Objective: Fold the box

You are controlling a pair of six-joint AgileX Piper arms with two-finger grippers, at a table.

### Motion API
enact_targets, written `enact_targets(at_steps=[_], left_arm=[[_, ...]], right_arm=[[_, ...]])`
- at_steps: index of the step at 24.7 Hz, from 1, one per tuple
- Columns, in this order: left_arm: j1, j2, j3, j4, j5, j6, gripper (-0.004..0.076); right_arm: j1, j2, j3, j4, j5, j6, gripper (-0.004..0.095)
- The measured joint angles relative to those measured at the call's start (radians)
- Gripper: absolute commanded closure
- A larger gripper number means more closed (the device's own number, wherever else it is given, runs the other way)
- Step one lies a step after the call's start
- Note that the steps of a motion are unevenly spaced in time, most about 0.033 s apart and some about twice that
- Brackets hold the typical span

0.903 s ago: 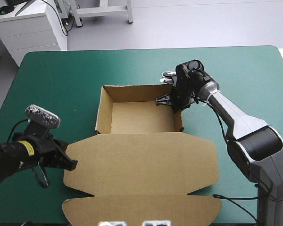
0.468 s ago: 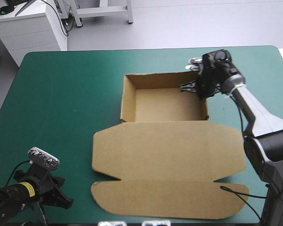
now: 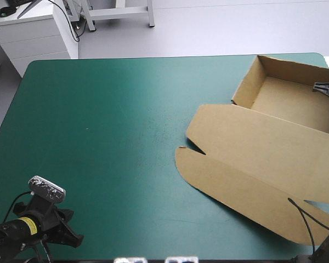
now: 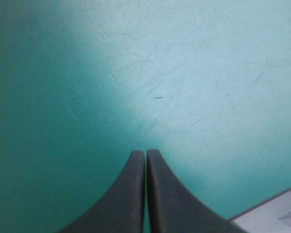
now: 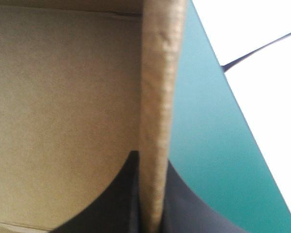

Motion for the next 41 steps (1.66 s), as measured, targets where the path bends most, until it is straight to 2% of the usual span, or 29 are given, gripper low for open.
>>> enact_targets(at_steps=[4,6,9,10,12,19,21,22,24,26,28,29,36,41], left_arm=[[0.000,0.000,0.000,0.000,-0.001,-0.001,0.0731],[0.000,0.000,0.000,0.000,-0.001,-0.001,0.0731],[0.000,0.000,0.000,-0.001,-0.001,-0.001,0.0731],[0.000,0.000,0.000,-0.001,-0.001,-0.001,0.0731],[0.000,0.000,0.000,-0.001,0.003,-0.001,0.0731],[0.000,0.000,0.000,0.029,0.014,-0.001,0.0731],[0.000,-0.001,0.000,0.076,0.007,0.000,0.0731],[0.000,-0.002,0.002,0.096,-0.010,0.000,0.0731],[0.000,-0.024,0.028,0.113,-0.056,0.000,0.0731],[0.000,-0.055,0.060,0.115,-0.088,0.000,0.0731],[0.000,-0.070,0.079,0.117,-0.109,0.000,0.0731],[0.000,-0.080,0.087,0.117,-0.122,0.000,0.0731],[0.000,-0.112,0.138,0.117,-0.178,0.003,0.0731],[0.000,-0.117,0.140,0.117,-0.210,0.010,0.0731]], right_arm=[[-0.086,0.000,0.000,-0.023,0.002,-0.026,0.0905],[-0.111,0.000,0.000,-0.042,0.003,-0.039,0.0825],[-0.125,0.000,0.000,-0.075,0.003,-0.044,0.0637],[-0.126,0.000,0.000,-0.079,0.003,-0.047,0.0519],[-0.126,0.000,0.000,-0.089,0.003,-0.078,0.0462],[-0.126,-0.045,0.000,-0.084,0.003,-0.100,0.0464],[-0.126,-0.099,0.000,-0.026,0.003,-0.099,0.0464],[-0.126,-0.132,0.000,0.039,0.003,-0.095,0.0471],[-0.120,-0.210,0.003,0.217,0.004,-0.119,0.0575],[-0.070,-0.305,0.041,0.335,0.004,-0.167,0.0769],[-0.014,-0.380,0.088,0.347,0.004,-0.190,0.0908],[0.015,-0.417,0.119,0.346,0.004,-0.202,0.0926],[0.164,-0.621,0.387,0.335,0.010,-0.234,0.0924],[0.207,-0.763,0.634,0.347,-0.002,-0.296,0.0926]])
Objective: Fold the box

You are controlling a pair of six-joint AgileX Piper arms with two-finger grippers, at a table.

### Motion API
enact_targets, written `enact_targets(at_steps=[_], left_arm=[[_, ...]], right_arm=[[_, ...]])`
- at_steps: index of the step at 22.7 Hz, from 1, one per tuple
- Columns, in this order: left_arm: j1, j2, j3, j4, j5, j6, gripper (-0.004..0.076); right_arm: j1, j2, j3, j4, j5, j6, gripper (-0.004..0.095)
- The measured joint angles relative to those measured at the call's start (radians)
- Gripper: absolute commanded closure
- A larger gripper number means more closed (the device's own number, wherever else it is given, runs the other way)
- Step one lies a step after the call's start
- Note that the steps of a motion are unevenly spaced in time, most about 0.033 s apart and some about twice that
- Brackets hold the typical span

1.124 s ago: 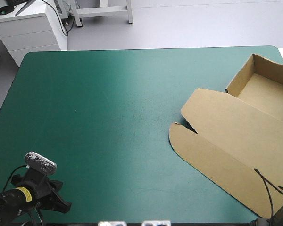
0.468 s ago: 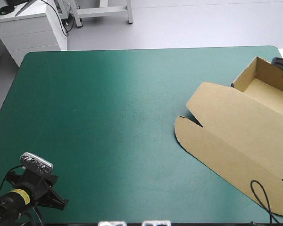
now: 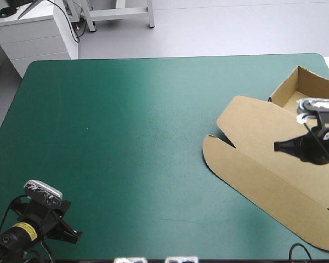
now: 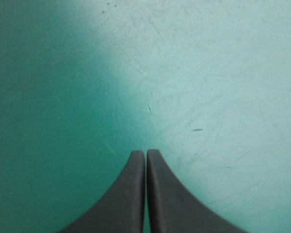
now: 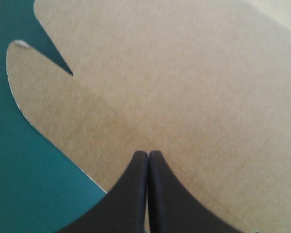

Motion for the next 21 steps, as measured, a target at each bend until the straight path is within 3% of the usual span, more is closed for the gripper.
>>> enact_targets(at_steps=[8,14,21], left_arm=[[0.000,0.000,0.000,-0.001,-0.011,0.000,0.0731],[0.000,0.000,0.000,0.000,0.011,0.000,0.0731],[0.000,0.000,0.000,0.000,0.011,0.000,0.0731]], right_arm=[[0.004,-0.381,0.561,0.089,-0.243,-0.186,0.0926],[0.004,-0.526,0.674,0.121,-0.324,-0.212,0.0926],[0.004,-0.560,0.732,0.122,-0.416,-0.244,0.0926]])
